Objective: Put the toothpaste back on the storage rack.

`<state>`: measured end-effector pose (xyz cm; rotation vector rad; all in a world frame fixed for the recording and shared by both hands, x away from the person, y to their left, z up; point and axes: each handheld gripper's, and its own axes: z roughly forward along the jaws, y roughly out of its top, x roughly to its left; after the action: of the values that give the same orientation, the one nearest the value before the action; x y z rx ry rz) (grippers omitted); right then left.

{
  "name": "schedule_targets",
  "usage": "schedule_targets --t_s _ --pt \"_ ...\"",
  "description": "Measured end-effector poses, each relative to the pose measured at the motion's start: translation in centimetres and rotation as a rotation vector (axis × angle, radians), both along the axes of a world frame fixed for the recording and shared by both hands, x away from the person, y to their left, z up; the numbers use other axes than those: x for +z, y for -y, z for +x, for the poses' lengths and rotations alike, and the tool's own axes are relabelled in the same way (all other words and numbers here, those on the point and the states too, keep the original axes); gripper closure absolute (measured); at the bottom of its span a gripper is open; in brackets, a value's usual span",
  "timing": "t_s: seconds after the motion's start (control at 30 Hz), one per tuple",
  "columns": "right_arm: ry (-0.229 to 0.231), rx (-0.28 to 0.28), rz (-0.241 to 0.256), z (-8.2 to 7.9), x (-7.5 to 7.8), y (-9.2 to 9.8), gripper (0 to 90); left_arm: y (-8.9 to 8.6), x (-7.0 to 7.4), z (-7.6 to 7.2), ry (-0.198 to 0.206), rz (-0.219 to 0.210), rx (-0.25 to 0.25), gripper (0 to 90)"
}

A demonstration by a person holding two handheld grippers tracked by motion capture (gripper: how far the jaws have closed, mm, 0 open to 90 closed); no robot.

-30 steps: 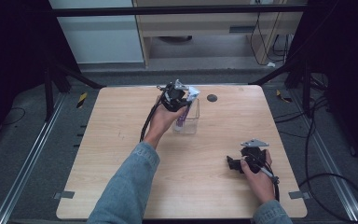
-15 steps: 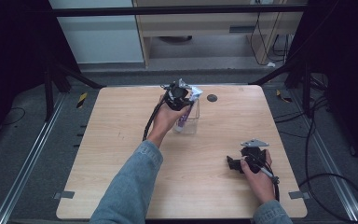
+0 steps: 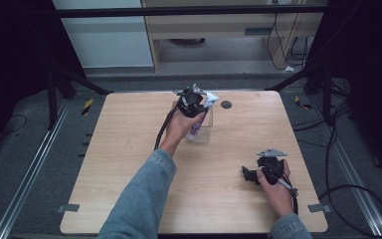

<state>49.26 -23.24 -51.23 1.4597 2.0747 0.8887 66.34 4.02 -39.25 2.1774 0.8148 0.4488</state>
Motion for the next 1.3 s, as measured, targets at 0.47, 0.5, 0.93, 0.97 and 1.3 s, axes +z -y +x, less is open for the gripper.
schedule_targets --t_s 0.47,0.5,0.93,0.97,1.3 --pt "0.001 0.001 0.0 0.0 0.0 0.0 0.4 0.09 -0.05 0.15 -0.003 -0.012 0.005 78.1" --pt "0.001 0.001 0.0 0.0 0.0 0.0 0.4 0.07 -0.03 0.13 -0.007 -0.012 0.007 78.1" --pt "0.001 0.001 0.0 0.0 -0.01 0.0 0.4 -0.03 0.03 0.08 -0.01 -0.014 0.008 77.9" --pt "0.001 0.001 0.0 0.0 -0.01 0.0 0.4 -0.01 0.03 0.06 -0.009 -0.013 0.008 78.0" --pt "0.001 0.001 0.0 0.0 0.0 0.0 0.4 -0.09 0.16 -0.11 -0.006 -0.003 0.009 77.2"
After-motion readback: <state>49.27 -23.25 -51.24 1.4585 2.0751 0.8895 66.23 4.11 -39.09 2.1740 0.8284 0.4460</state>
